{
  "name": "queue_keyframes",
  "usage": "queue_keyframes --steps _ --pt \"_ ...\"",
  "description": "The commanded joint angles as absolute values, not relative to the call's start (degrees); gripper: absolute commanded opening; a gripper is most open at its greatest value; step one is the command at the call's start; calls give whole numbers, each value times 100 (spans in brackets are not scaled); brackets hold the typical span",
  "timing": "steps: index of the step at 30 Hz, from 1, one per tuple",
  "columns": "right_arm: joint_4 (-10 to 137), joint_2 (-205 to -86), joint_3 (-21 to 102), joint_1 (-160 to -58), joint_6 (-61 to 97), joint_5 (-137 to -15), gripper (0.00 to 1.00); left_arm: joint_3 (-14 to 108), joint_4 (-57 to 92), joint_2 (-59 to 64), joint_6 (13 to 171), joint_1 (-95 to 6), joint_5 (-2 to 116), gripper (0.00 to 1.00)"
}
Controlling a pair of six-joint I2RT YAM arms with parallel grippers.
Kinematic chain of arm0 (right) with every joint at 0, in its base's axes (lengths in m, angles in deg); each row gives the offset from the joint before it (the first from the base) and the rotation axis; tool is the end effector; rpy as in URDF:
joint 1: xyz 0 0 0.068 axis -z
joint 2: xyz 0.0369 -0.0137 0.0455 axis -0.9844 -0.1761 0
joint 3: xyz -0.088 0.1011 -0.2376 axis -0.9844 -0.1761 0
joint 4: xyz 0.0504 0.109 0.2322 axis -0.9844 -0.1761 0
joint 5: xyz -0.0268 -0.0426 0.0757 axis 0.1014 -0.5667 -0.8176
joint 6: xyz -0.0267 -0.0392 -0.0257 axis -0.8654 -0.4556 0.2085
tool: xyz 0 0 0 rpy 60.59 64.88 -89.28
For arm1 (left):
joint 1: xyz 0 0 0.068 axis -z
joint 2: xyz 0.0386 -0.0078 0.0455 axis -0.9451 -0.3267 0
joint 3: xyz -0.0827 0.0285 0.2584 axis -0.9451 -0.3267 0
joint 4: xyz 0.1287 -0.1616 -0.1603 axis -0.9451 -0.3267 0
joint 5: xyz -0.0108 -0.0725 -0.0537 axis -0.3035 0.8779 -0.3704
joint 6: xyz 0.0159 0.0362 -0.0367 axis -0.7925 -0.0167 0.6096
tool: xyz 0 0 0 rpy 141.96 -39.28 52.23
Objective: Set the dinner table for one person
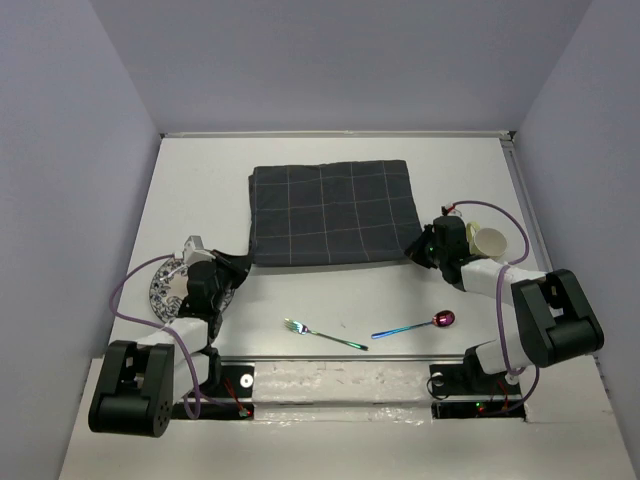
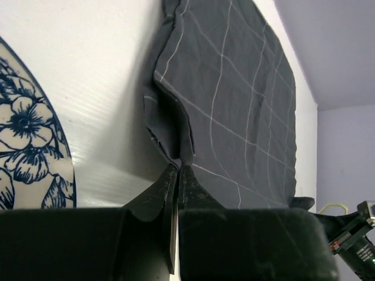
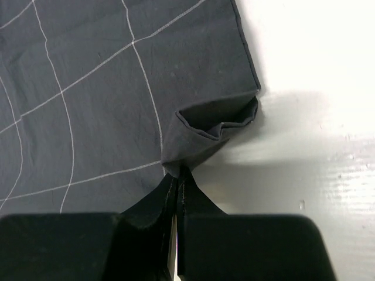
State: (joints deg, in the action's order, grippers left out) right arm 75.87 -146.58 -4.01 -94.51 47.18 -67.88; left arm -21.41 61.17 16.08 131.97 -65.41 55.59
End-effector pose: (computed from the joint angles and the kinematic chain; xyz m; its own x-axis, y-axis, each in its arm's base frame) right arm 0.2607 0.0676 0.1513 -0.6401 0.4418 -0.6285 0.1684 0.8789 0.4463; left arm 0.1811 -0.0216 0.1456 -0.2958 -0.7482 -0.5939 -0.0363 0.6301 -0.7757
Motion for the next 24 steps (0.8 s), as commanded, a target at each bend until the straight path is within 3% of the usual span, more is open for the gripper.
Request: queue_keyframes --steps 1,15,17,19,22,23,24 --pt "7830 -14205 -752 -9295 4876 -6586 5 -2358 6531 2055 13078 -6698 5188 0" --pt "7602 -13484 -1351 -9295 5246 -6824 11 -2903 5336 3777 13298 -6698 5232 1" --pt "7601 -13413 -1377 -9295 5228 -6833 8 -2947 5292 3909 13316 -6706 5285 10" --pt "7601 -13413 -1368 -9295 5219 -6833 0 -2965 5274 3919 13316 -6698 5294 12" --pt "7593 -13370 -1395 -9295 5237 -6833 0 -2938 5239 3892 13316 -6698 5320 26" --pt "7566 -13317 -1412 -9295 5263 -6833 0 -2929 5230 3892 13316 -6698 5320 33" --pt "7566 -13177 -1447 -9295 5298 -6833 0 -2912 5213 3892 13298 -6698 5303 49"
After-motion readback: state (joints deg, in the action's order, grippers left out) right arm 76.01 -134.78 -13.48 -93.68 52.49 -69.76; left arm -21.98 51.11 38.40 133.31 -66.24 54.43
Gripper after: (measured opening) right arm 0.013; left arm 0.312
